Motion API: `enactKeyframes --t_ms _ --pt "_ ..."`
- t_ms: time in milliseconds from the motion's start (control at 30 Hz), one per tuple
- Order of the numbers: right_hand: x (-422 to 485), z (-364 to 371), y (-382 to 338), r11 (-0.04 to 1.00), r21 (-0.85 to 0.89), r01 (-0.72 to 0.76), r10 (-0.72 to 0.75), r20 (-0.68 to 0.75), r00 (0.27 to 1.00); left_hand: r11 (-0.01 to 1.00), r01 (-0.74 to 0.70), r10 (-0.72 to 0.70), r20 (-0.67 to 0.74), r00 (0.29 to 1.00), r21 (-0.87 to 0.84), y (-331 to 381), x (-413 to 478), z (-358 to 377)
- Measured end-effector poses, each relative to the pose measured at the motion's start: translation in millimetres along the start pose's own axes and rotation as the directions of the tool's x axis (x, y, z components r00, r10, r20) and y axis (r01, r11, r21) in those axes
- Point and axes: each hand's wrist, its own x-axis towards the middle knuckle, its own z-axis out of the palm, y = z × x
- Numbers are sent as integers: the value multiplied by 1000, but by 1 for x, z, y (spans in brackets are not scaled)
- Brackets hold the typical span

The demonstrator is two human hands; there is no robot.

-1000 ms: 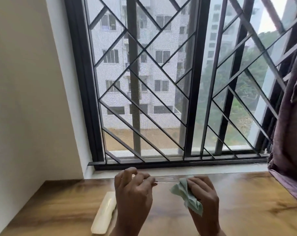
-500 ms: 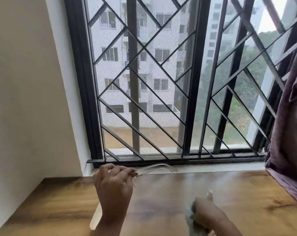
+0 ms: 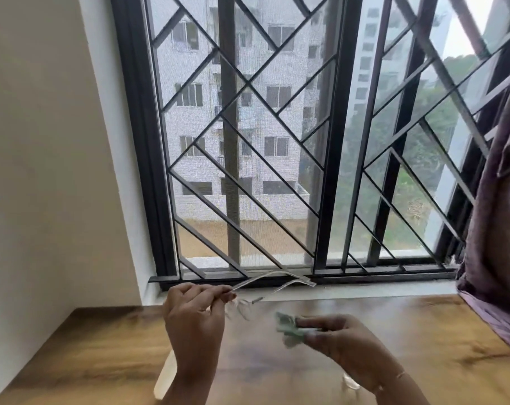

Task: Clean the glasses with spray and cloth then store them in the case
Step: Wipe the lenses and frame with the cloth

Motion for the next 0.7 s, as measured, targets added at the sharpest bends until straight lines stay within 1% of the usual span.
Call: enactKeyframes --t_ms 33,67,100,133,200,300,433,500,600,700 --pt "1 1 -1 985 169 21 -22 2 1000 999 28 -29 -2 1000 -38 1 1 0" --pt "3 2 0 953 301 41 -33 -34 999 996 53 -54 -2 999 -71 3 3 0" --pt "4 3 1 919 390 61 -32 -79 996 993 72 -72 1 997 -99 4 4 0" --pt "6 4 2 891 448 77 -27 -117 993 989 84 -84 3 996 -120 5 5 -1" --pt "8 5 5 863 499 81 -3 -155 988 982 106 -106 6 994 -157 7 6 -3" --pt "7 11 12 860 501 92 22 -217 976 967 144 -146 6 989 -210 8 7 -6" --pt "12 22 16 894 417 163 -47 -275 960 944 183 -185 18 983 -275 15 6 -9" --pt "17 27 17 906 383 179 -70 -280 957 933 191 -190 31 981 -305 19 5 -10" --pt "22 31 14 907 364 210 -107 -283 953 926 167 -161 47 986 -340 26 4 -10" --pt "26 35 11 914 354 196 -118 -231 966 919 149 -133 66 989 -364 28 3 -10"
